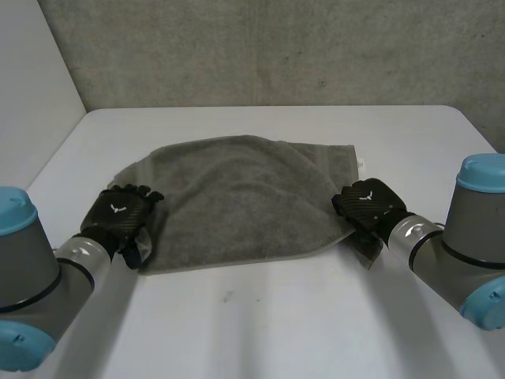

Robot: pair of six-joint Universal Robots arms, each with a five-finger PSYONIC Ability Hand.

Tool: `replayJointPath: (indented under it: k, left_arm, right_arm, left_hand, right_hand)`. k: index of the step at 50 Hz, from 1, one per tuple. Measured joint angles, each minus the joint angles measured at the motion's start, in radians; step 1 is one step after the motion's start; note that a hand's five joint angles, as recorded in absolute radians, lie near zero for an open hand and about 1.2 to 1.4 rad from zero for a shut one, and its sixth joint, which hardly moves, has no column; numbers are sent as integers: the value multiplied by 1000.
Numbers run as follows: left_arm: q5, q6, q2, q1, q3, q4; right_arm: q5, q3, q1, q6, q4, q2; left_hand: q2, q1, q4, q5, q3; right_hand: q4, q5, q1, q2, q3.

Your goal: Fold the towel.

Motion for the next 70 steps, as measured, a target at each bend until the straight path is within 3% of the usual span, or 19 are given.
replayJointPath:
  k: [9, 25, 35, 46, 48, 50, 51, 58, 62, 70]
  left_arm:
    - [18, 112, 14, 34, -38, 3]
    - [99, 165, 4, 80, -66, 58]
    - [122, 266, -39, 128, -80, 68]
    - [151, 291, -56, 161, -85, 111]
    - [153, 290, -59, 162, -86, 117]
    - [154, 289, -61, 161, -86, 119]
    - [156, 288, -61, 158, -88, 121]
    - [169, 280, -34, 138, -94, 123]
    - [168, 238, 83, 111, -78, 117]
    - [109, -16, 380, 86, 85, 33]
  right_arm:
    - [0, 3, -10, -1, 0, 4]
    - [0, 7, -9, -2, 0, 9]
    - [0, 12, -9, -2, 0, 10]
    - [2, 12, -9, -3, -1, 15]
    - [5, 10, -9, -3, -1, 15]
    - [8, 8, -10, -3, 0, 14]
    - [11, 4, -11, -3, 0, 13]
    - [33, -32, -22, -3, 15, -30]
    - [58, -102, -42, -1, 83, -135]
    - [66, -354, -77, -4, 335, -334]
  left_hand:
    - [2, -2, 3, -2, 3]
    - [141, 129, 140, 111, 142]
    - [186, 173, 184, 155, 186]
    - [499, 493, 498, 466, 500]
    - [744, 758, 743, 714, 743]
    - [812, 801, 794, 762, 794]
    - [941, 945, 939, 911, 939]
    - [1031, 987, 1027, 986, 1030]
    - [1039, 993, 1035, 992, 1038]
    - [1042, 1001, 1039, 1000, 1040]
  right_hand:
    - [0, 0, 0, 0, 0]
    - [0, 0, 0, 0, 0]
    - [0, 0, 0, 0, 0]
    - [0, 0, 0, 0, 0]
    - [0, 0, 0, 0, 0]
    - [0, 0, 0, 0, 0]
    - [0, 0, 0, 0, 0]
    - [0, 0, 0, 0, 0]
    - [0, 0, 0, 0, 0]
    - [2, 0, 0, 0, 0]
